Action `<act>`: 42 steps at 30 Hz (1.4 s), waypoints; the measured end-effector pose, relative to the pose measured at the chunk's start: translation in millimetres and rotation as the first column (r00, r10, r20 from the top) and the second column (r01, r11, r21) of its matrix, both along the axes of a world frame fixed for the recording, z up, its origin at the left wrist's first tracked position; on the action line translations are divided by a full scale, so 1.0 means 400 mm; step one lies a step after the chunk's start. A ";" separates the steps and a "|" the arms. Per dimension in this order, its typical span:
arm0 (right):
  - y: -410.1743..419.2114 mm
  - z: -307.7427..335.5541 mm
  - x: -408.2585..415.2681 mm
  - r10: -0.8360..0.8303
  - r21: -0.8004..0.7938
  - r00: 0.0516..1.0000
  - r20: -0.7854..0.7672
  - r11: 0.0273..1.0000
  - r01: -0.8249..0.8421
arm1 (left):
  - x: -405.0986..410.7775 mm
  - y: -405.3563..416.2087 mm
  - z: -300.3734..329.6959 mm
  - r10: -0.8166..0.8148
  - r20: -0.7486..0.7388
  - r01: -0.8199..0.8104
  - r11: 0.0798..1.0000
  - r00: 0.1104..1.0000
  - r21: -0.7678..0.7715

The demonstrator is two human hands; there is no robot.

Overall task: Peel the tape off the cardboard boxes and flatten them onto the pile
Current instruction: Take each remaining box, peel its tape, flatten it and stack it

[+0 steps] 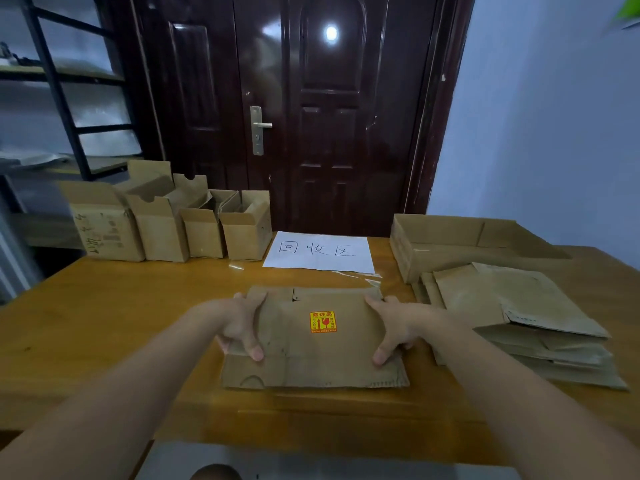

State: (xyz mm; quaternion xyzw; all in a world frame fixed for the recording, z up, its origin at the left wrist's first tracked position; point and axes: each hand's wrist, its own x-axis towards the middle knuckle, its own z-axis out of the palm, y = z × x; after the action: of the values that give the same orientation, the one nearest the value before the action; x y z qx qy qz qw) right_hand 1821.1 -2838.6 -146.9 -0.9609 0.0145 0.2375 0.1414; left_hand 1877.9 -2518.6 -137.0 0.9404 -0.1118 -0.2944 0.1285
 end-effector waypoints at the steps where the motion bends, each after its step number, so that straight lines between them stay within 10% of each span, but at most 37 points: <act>1: 0.003 0.003 0.009 0.009 -0.029 1.000 -0.018 1.000 -0.009 | 0.006 -0.010 0.003 0.009 -0.031 -0.008 1.000 0.999 0.025; 42: -0.028 -0.016 0.005 0.035 -0.010 0.998 0.053 0.999 -0.034 | 0.016 -0.045 0.008 0.081 -0.098 -0.077 0.996 0.992 0.046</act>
State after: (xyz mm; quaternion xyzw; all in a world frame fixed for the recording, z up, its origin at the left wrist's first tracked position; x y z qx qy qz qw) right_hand 1823.1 -2849.6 -153.4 -0.9676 -0.0048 0.2142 0.1332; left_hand 1884.2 -2536.7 -133.9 0.9307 -0.0616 -0.3381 0.1255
